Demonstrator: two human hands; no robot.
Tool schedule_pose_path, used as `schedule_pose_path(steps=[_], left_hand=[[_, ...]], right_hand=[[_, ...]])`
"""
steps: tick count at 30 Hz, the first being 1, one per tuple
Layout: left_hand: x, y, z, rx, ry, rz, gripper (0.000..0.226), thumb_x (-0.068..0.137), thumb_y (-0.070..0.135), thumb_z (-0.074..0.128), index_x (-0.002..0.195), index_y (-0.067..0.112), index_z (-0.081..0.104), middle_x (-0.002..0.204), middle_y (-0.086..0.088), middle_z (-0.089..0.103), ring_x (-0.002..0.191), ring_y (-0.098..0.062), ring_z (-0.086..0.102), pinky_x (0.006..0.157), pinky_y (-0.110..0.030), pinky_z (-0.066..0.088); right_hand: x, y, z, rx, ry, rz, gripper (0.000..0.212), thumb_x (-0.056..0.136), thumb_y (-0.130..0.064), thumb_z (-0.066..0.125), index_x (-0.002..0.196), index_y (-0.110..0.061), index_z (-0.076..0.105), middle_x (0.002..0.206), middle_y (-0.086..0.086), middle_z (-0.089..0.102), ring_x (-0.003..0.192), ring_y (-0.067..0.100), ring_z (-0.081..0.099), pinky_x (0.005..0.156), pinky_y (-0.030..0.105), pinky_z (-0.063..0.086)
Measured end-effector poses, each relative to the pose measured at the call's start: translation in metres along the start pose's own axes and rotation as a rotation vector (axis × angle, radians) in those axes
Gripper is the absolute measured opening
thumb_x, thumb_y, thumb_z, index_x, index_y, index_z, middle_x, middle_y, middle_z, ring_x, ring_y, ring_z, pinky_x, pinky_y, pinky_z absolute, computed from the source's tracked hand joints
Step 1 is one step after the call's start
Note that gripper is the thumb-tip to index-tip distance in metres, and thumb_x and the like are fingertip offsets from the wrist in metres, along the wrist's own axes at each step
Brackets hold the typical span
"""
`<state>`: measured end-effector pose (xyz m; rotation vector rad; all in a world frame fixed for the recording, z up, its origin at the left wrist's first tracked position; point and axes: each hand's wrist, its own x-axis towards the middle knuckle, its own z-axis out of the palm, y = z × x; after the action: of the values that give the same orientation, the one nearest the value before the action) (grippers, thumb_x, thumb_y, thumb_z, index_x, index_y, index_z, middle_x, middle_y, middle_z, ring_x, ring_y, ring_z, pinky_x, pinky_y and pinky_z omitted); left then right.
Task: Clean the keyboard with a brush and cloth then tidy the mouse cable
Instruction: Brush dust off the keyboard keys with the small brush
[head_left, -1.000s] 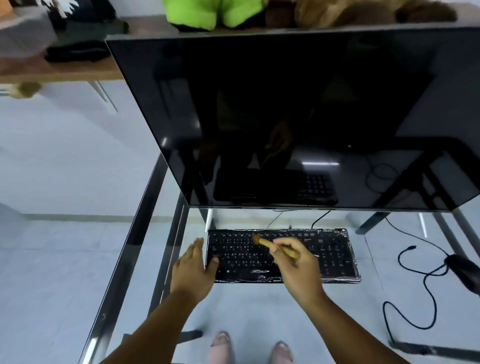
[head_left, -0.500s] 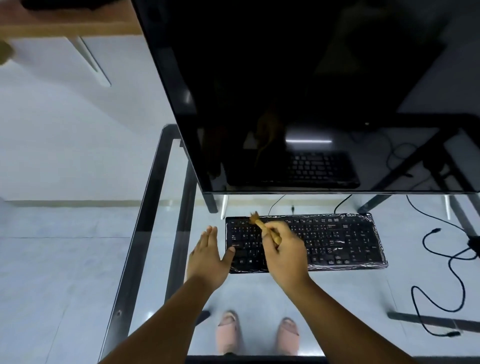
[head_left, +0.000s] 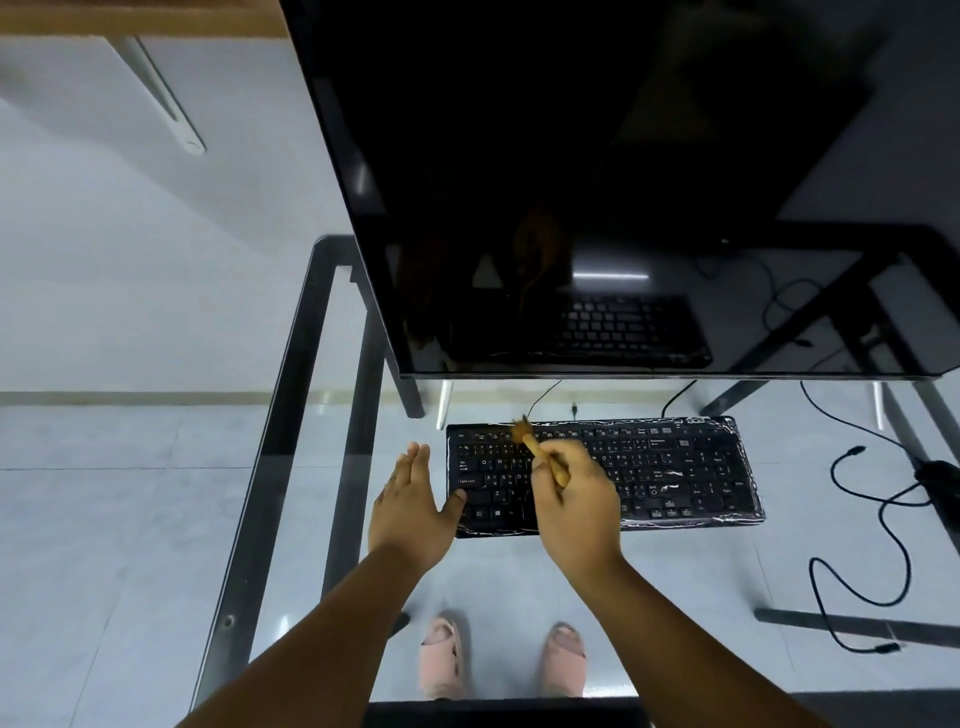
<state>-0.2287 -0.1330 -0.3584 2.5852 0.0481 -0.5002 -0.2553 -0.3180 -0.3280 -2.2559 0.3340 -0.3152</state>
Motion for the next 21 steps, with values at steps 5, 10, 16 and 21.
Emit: schedule_pose_path(steps=[5, 10, 16, 21], left_hand=[[0.0, 0.005, 0.003, 0.007, 0.013, -0.017, 0.075, 0.097, 0.053, 0.039, 0.155, 0.017, 0.007, 0.163, 0.001, 0.006, 0.15, -0.017, 0.006, 0.121, -0.039, 0.016], [-0.007, 0.021, 0.01, 0.027, 0.115, 0.035, 0.073, 0.097, 0.052, 0.037, 0.155, 0.019, 0.009, 0.163, 0.003, 0.006, 0.15, -0.014, 0.004, 0.121, -0.038, 0.007], [-0.012, 0.044, 0.021, 0.122, 0.102, 0.174, 0.069, 0.098, 0.052, 0.031, 0.155, 0.023, 0.006, 0.163, 0.007, 0.003, 0.15, -0.012, -0.001, 0.12, -0.036, 0.001], [-0.016, 0.053, 0.03, 0.179, 0.058, 0.182, 0.067, 0.098, 0.052, 0.029, 0.156, 0.026, 0.005, 0.163, 0.009, -0.002, 0.149, -0.009, -0.005, 0.12, -0.036, -0.001]], right_hand=[[-0.001, 0.014, -0.013, -0.097, -0.009, 0.023, 0.011, 0.089, -0.027, 0.055, 0.097, -0.026, 0.063, 0.063, -0.011, 0.054, 0.057, 0.011, 0.05, 0.05, 0.023, 0.032], [-0.003, 0.021, -0.023, -0.051, -0.07, 0.019, 0.012, 0.09, -0.024, 0.058, 0.099, -0.027, 0.065, 0.064, -0.012, 0.056, 0.057, 0.013, 0.052, 0.049, 0.026, 0.037], [0.002, 0.031, -0.038, 0.025, -0.026, 0.065, 0.011, 0.091, -0.022, 0.057, 0.099, -0.027, 0.064, 0.063, -0.011, 0.056, 0.053, 0.011, 0.05, 0.049, 0.026, 0.036], [0.004, 0.044, -0.05, -0.08, 0.069, 0.141, 0.013, 0.091, -0.023, 0.056, 0.1, -0.026, 0.064, 0.074, -0.007, 0.065, 0.06, 0.012, 0.053, 0.052, 0.022, 0.032]])
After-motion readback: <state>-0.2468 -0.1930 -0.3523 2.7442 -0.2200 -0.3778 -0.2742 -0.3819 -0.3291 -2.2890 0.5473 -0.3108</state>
